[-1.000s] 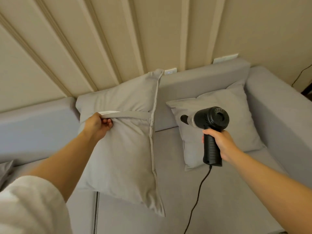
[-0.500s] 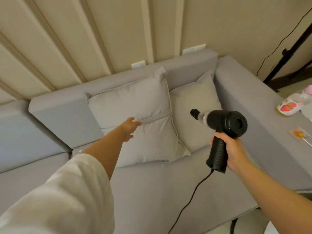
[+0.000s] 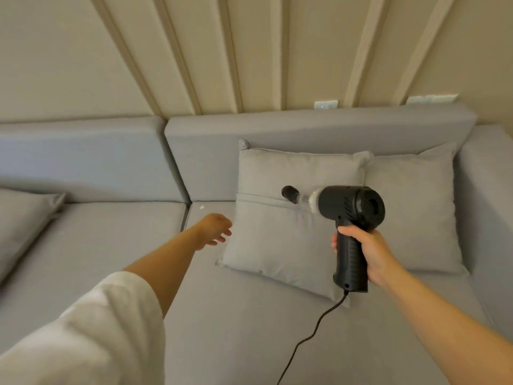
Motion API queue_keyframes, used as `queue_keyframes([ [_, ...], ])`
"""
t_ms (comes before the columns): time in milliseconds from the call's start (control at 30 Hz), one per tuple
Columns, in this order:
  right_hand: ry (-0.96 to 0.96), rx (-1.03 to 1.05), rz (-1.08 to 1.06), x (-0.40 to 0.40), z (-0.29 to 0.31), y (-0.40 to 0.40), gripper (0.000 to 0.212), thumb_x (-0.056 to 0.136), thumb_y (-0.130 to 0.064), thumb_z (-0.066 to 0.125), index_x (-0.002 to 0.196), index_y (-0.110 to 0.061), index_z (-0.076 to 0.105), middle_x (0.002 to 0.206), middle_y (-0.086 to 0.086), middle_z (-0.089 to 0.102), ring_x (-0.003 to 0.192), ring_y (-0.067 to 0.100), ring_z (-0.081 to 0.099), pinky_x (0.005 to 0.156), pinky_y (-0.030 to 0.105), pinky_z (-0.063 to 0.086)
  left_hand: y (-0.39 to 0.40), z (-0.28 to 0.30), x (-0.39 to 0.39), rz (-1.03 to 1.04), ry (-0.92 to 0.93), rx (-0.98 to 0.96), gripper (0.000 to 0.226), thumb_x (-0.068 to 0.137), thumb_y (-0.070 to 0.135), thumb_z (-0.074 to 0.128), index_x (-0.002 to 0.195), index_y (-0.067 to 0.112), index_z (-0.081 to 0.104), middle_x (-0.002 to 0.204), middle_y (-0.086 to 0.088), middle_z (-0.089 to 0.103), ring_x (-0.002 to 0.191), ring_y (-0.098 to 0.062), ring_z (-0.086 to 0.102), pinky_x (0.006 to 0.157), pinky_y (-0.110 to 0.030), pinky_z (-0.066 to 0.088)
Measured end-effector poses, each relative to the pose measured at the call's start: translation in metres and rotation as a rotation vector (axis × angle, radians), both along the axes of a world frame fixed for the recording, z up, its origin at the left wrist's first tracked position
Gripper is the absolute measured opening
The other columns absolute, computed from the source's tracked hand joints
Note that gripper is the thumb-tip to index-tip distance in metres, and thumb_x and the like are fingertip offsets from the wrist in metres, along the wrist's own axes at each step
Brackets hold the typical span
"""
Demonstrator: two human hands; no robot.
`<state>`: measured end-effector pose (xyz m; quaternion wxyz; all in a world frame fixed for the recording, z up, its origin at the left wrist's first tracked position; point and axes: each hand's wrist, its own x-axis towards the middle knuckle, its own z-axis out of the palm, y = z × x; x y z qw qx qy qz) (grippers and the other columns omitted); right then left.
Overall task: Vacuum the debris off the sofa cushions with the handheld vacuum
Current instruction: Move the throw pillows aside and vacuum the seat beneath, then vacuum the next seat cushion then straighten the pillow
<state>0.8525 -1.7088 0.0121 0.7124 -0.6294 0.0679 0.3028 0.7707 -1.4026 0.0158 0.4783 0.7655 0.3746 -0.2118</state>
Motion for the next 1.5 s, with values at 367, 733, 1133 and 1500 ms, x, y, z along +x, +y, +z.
queue_keyframes([
  [367,0.079,-0.161,0.137,-0.12,-0.023,0.178,0.02,0.076,-0.018,0.068,0.091,-0.009,0.06,0.074,0.012,0.067,0.069,0.026,0.062,0.062,0.035,0.052,0.118,-0.003,-0.222,0.183,-0.01,-0.027,0.014,0.093,0.021,0.046,0.1,0.015,0.056,0.093,-0.006,0.061,0.07,-0.016,0.055,0.063,-0.023,0.04],
  [733,-0.015,-0.034,0.23,-0.214,0.049,0.351,0.018,0.078,-0.016,0.065,0.093,-0.009,0.058,0.073,0.01,0.061,0.065,0.021,0.059,0.056,0.031,0.052,0.2,0.019,-0.314,0.214,-0.214,-0.071,0.029,0.087,0.027,0.059,0.113,0.017,0.057,0.11,-0.006,0.061,0.096,-0.019,0.055,0.078,-0.027,0.044],
  [1133,-0.133,0.04,0.219,-0.165,0.094,0.403,0.012,0.077,-0.019,0.066,0.085,-0.012,0.058,0.071,0.007,0.062,0.061,0.017,0.062,0.052,0.024,0.053,0.193,-0.001,-0.287,0.068,-0.111,0.023,0.024,0.082,0.002,0.058,0.063,0.015,0.051,0.056,-0.003,0.049,0.04,-0.006,0.049,0.043,-0.012,0.041],
  [1500,0.302,-0.228,0.057,-0.077,-0.072,0.349,0.039,0.077,-0.024,0.067,0.111,-0.009,0.055,0.083,0.008,0.06,0.074,0.023,0.06,0.067,0.038,0.05,0.199,-0.051,-0.218,-0.027,0.145,0.356,0.016,0.084,0.008,0.05,0.095,0.01,0.06,0.09,-0.003,0.054,0.077,-0.02,0.05,0.056,-0.023,0.039],
])
